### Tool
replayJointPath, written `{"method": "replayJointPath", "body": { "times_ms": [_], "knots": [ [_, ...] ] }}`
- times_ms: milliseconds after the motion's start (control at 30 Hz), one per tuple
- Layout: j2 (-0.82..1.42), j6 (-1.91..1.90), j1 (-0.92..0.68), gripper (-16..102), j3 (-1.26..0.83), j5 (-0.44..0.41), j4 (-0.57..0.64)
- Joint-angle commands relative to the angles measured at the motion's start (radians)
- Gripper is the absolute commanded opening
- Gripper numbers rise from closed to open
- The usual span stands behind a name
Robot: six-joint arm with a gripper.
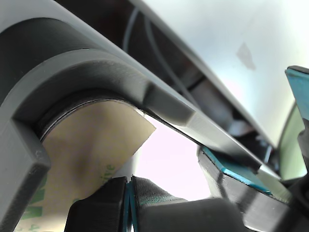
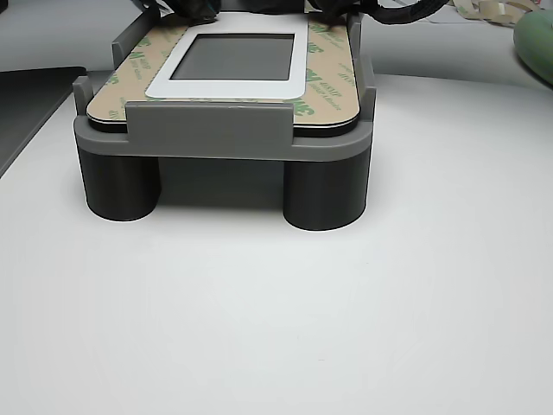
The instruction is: Peel off protective film from adhesive tape.
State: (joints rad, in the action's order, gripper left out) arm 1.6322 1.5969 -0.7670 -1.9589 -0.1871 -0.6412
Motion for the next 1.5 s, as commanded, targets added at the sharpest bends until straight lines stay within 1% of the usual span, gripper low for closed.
{"method": "replayJointPath", "body": {
  "times_ms": [0, 733, 1467],
  "knots": [
    [0.035, -0.002, 0.005, -11, 0.017, 0.0, 0.003],
    [0.074, 0.017, 0.005, -11, -0.032, -0.002, 0.011],
    [0.081, 0.044, 0.034, -11, -0.072, 0.02, 0.048]
  ]
}}
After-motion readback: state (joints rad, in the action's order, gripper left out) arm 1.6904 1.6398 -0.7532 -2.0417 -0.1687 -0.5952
